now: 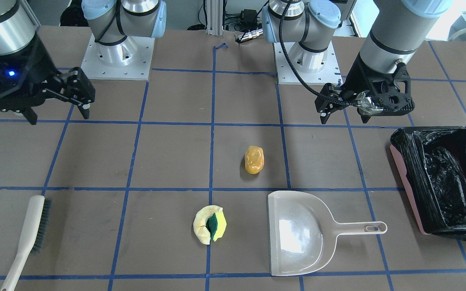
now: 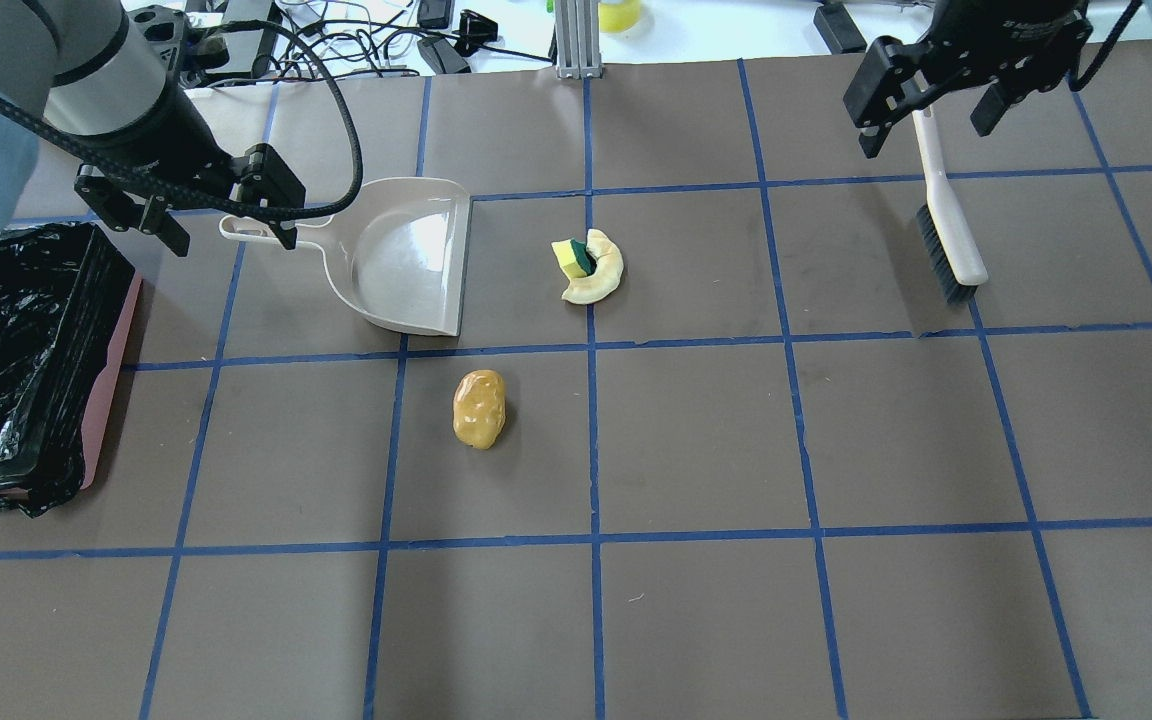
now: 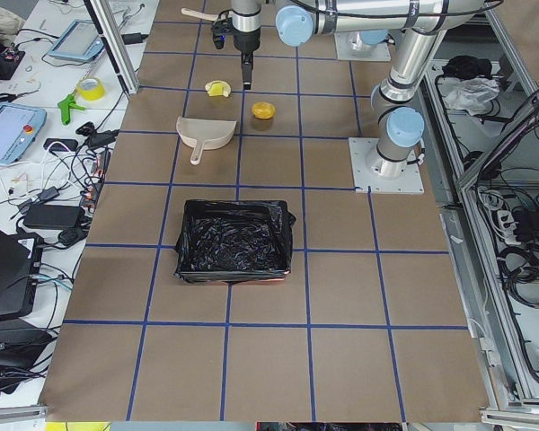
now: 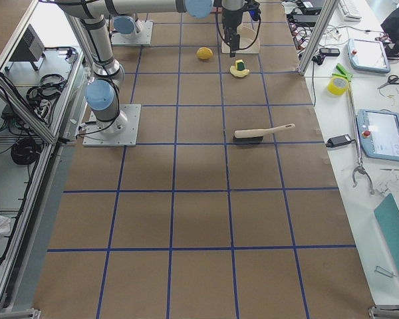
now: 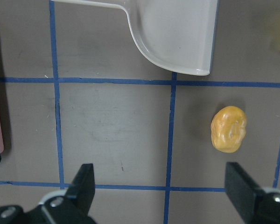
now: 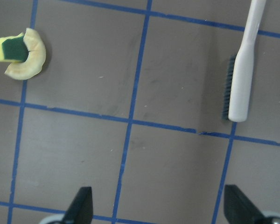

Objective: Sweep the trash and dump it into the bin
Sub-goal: 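Grasp the white dustpan handle with the left gripper while the right gripper grasps the brush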

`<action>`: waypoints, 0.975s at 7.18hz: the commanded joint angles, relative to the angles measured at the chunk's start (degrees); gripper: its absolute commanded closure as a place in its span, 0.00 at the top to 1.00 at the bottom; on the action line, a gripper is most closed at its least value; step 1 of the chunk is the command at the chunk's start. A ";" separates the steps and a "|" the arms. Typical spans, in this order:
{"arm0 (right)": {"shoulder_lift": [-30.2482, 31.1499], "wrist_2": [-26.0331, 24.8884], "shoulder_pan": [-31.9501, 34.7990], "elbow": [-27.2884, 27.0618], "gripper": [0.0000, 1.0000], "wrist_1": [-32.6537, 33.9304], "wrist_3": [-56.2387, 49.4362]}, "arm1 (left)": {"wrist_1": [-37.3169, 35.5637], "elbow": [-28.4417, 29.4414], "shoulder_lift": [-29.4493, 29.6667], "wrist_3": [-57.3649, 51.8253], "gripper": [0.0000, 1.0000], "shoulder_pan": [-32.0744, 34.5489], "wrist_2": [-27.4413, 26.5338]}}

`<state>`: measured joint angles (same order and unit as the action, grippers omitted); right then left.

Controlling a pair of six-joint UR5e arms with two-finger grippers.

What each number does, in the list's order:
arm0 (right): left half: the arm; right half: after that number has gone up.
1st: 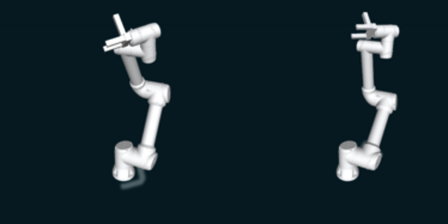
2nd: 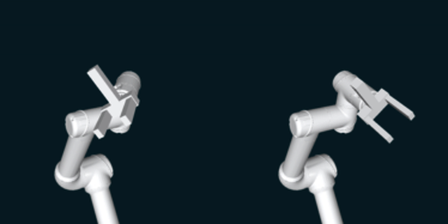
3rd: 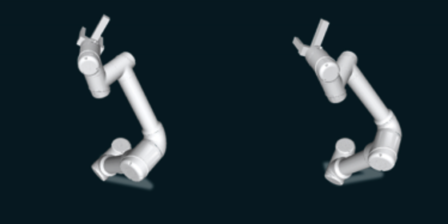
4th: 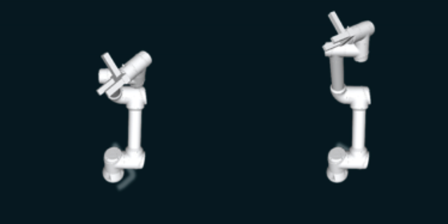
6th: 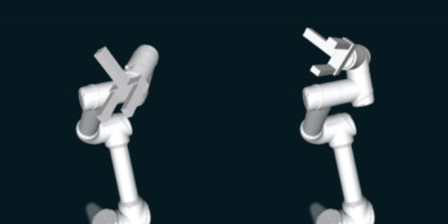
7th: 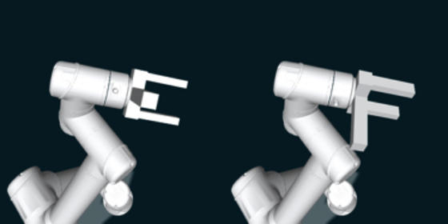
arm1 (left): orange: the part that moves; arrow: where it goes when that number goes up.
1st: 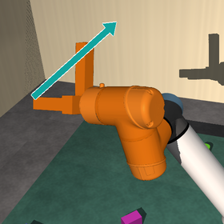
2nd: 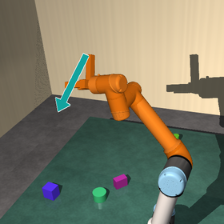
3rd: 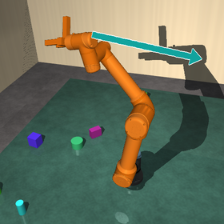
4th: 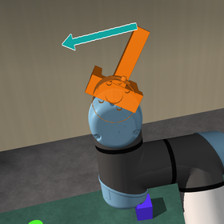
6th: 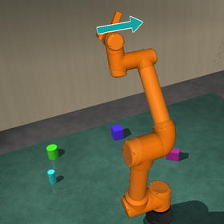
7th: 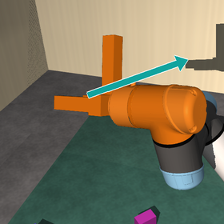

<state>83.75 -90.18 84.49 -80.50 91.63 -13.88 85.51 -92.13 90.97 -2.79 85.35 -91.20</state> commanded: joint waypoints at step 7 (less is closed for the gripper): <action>-37.58 2.29 -10.04 15.10 1.00 29.90 -3.79 | -15.46 0.54 11.15 -62.20 1.00 -3.00 -0.11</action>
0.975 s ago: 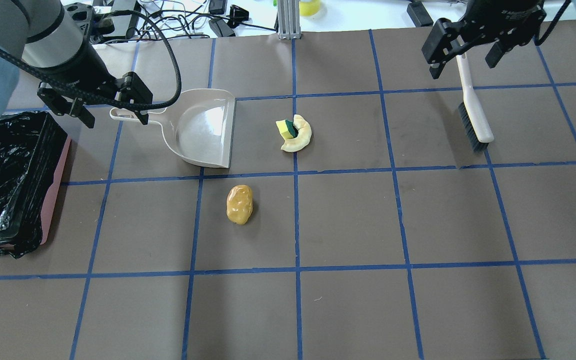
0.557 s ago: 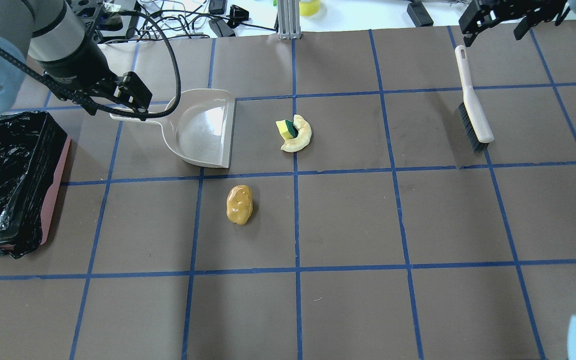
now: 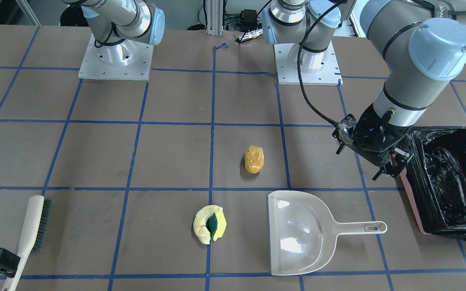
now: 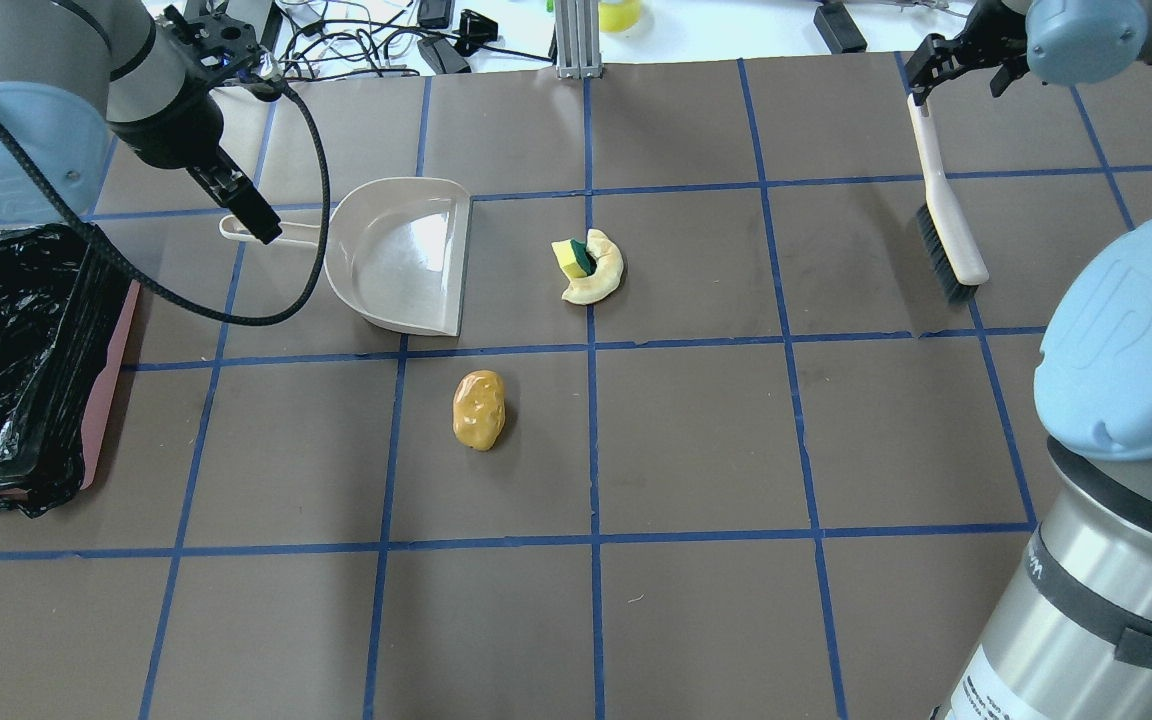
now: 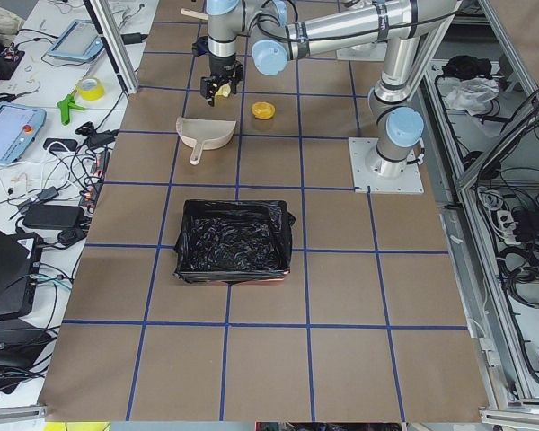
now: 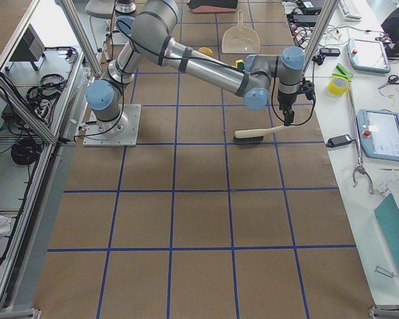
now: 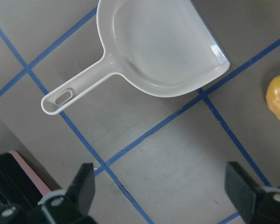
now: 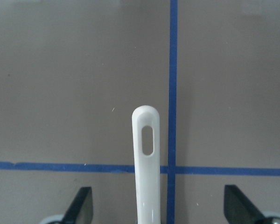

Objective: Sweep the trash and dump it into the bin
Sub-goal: 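Grasp the white dustpan handle with the left gripper while the right gripper grasps the brush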

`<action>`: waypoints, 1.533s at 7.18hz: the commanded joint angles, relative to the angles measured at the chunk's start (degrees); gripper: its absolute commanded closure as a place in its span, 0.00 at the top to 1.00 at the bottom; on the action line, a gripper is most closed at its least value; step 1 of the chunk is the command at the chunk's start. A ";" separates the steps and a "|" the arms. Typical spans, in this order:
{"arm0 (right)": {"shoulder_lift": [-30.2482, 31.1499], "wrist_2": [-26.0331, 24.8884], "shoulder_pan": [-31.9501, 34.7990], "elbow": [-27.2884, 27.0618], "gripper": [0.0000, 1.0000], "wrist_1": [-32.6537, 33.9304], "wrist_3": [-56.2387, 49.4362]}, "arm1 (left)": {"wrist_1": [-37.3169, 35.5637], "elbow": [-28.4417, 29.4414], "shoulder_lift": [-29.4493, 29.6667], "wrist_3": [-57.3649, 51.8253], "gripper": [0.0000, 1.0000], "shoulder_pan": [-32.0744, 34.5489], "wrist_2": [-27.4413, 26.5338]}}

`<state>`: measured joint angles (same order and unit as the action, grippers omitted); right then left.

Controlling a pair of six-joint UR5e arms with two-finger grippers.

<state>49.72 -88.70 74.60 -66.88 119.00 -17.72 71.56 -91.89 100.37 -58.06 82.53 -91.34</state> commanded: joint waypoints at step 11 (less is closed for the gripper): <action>-5.43 4.68 -0.69 0.70 0.46 3.25 -4.61 | -13.99 -0.65 8.69 96.50 1.00 -4.31 0.72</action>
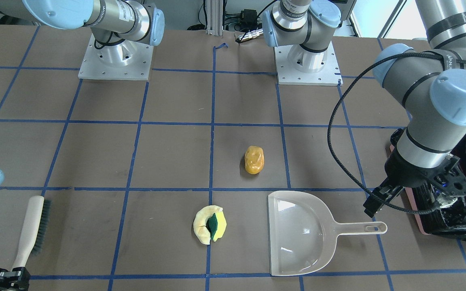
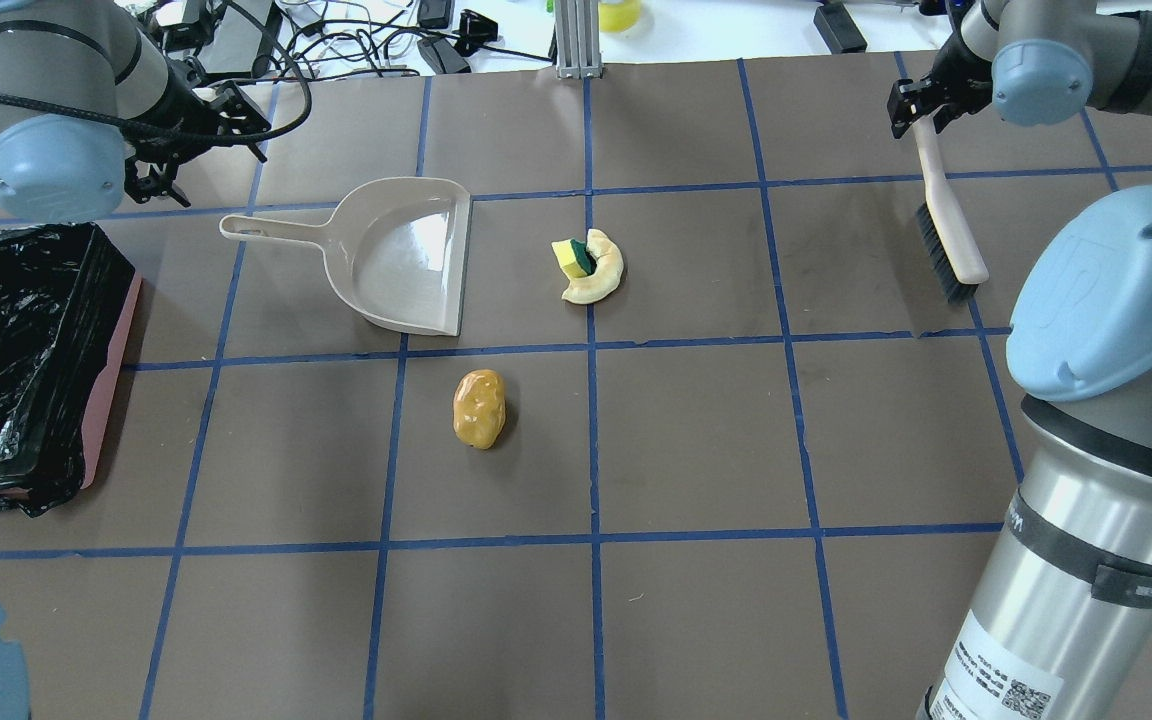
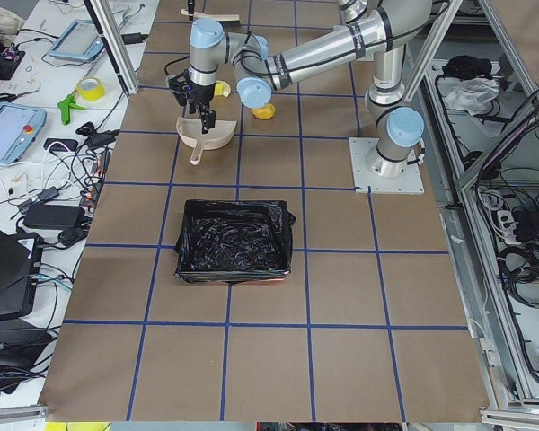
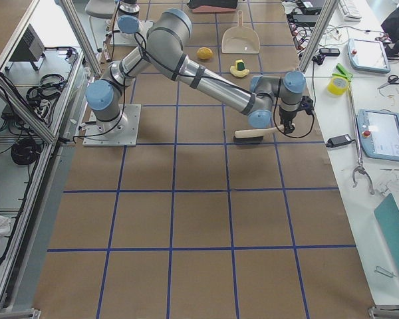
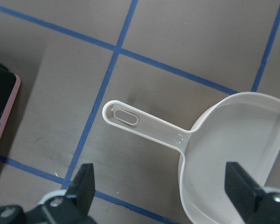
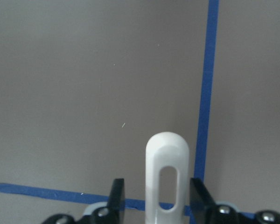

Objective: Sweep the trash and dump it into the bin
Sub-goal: 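Grasp the white dustpan handle with the left gripper while the right gripper grasps the brush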

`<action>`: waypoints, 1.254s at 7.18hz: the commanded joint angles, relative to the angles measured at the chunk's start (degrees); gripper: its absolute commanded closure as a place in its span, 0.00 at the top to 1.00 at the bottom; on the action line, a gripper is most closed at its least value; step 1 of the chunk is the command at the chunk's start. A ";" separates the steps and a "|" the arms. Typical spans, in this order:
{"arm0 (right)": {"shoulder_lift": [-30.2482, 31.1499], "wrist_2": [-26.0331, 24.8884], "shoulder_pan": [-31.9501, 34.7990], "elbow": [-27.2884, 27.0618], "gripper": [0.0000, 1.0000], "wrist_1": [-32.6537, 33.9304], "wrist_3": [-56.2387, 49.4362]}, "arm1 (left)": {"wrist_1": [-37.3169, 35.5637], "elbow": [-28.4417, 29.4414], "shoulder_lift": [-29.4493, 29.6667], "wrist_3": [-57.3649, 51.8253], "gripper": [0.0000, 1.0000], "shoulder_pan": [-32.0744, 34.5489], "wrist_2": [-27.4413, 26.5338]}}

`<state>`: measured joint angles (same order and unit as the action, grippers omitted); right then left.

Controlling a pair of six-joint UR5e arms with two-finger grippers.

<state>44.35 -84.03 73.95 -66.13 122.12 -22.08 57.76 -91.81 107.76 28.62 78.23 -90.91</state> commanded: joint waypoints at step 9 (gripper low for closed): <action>3.18 0.28 0.92 0.12 0.09 -0.65 2.88 | -6.96 0.49 12.82 39.85 1.00 0.00 -0.49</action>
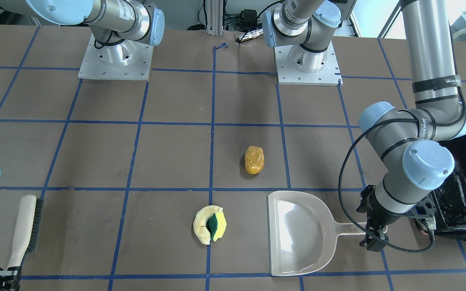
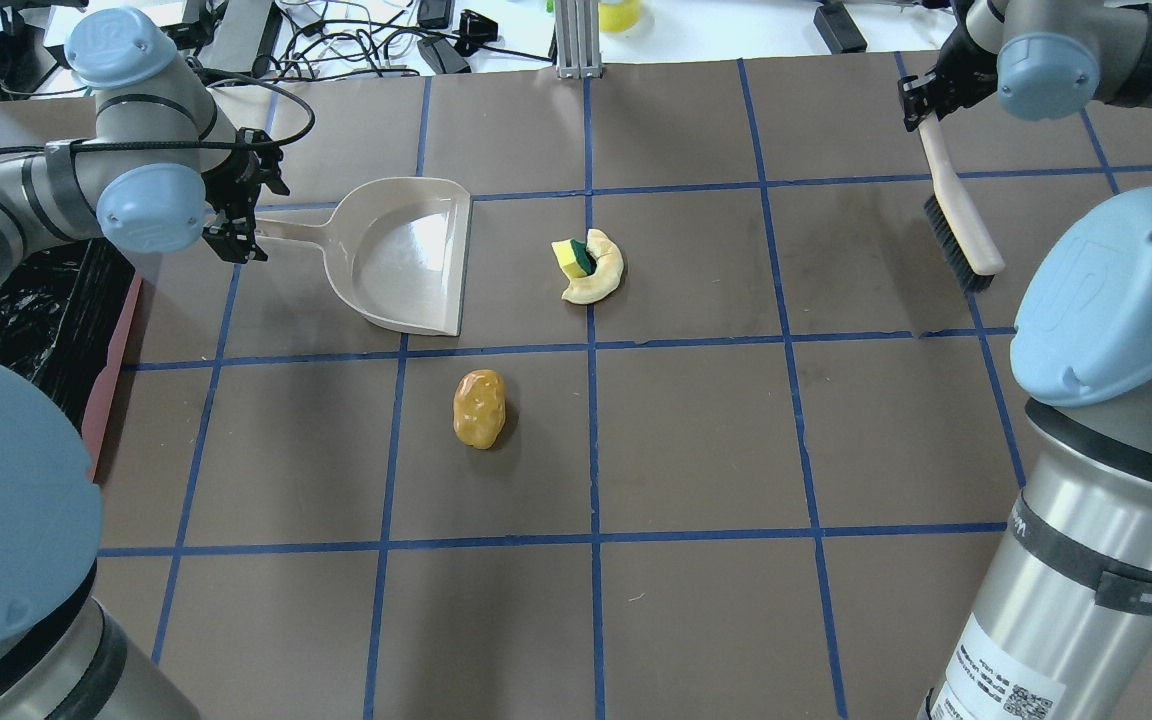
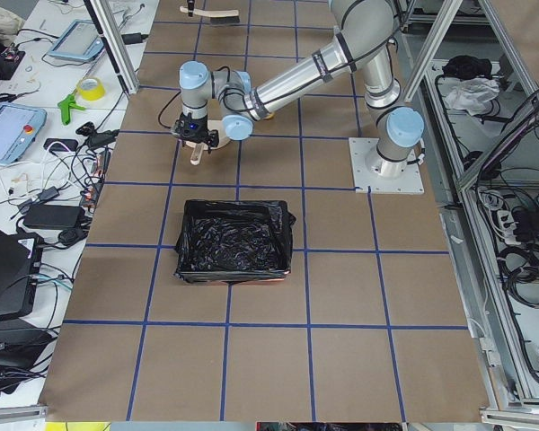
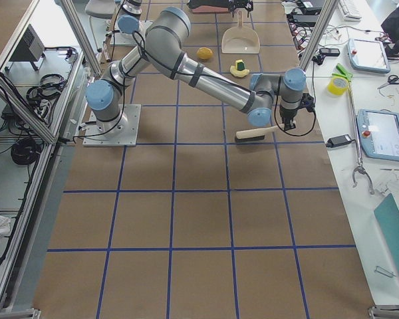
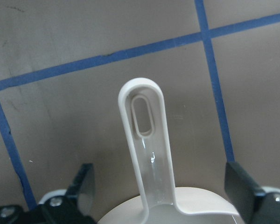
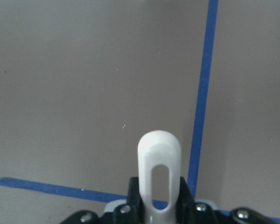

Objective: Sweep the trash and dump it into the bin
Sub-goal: 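Lift the white brush with the right gripper and move it toward the sponge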

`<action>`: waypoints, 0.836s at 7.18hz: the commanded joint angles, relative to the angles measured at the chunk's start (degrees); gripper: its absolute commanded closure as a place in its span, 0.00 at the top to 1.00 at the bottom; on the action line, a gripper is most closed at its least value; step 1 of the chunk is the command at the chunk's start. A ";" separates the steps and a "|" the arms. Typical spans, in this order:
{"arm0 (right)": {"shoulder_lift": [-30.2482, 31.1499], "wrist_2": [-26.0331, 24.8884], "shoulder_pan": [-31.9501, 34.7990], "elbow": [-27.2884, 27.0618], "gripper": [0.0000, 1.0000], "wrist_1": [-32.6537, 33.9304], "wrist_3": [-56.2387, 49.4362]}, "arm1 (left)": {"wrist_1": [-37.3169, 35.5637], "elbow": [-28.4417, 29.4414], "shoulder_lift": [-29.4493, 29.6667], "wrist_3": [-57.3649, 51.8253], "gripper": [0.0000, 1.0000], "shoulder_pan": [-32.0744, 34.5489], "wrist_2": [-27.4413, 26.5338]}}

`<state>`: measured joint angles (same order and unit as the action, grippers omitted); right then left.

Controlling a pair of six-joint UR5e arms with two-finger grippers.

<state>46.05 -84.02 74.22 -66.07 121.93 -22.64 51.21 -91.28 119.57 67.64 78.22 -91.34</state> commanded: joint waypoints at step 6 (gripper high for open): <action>3.34 -1.57 10.92 -0.37 0.00 -0.55 22.68 | -0.76 0.84 0.15 1.01 0.00 0.09 -1.90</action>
<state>49.39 -84.68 82.40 -66.38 121.34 -5.03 50.46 -90.52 120.43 69.38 78.24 -92.81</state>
